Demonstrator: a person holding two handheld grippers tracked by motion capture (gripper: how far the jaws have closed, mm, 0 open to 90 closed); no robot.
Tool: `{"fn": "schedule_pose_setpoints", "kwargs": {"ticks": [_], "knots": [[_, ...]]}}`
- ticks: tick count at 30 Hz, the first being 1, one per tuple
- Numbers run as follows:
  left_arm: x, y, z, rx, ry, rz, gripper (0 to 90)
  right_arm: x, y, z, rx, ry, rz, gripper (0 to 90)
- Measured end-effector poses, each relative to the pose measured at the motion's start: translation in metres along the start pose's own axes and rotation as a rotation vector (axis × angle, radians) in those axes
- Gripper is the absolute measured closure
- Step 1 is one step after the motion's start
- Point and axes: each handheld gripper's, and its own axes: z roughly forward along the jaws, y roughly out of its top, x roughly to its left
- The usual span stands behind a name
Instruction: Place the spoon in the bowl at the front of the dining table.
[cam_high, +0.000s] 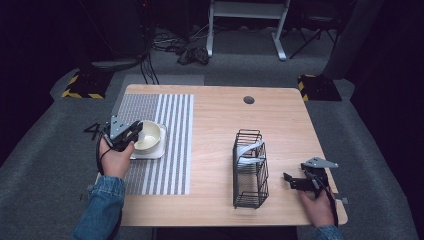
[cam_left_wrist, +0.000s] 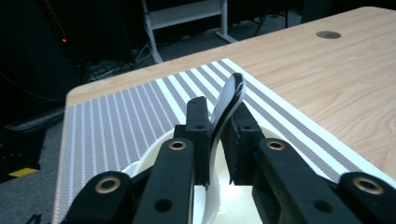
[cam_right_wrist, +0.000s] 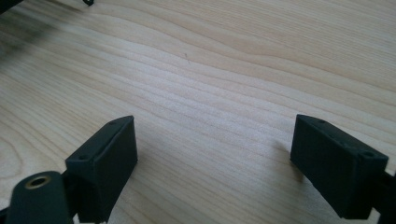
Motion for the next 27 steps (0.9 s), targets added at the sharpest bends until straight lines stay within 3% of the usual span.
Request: {"fn": "schedule_pose_setpoints", "kwargs": {"ticks": [10,27], "knots": [[-0.018,0.002,0.004,-0.006,-0.030,0.006,62.4,0.000,0.000,0.000,0.000,0.000,0.000,14.6],[-0.042,0.002,0.010,0.012,-0.085,0.039,57.9,0.000,0.000,0.000,0.000,0.000,0.000,14.6]]}}
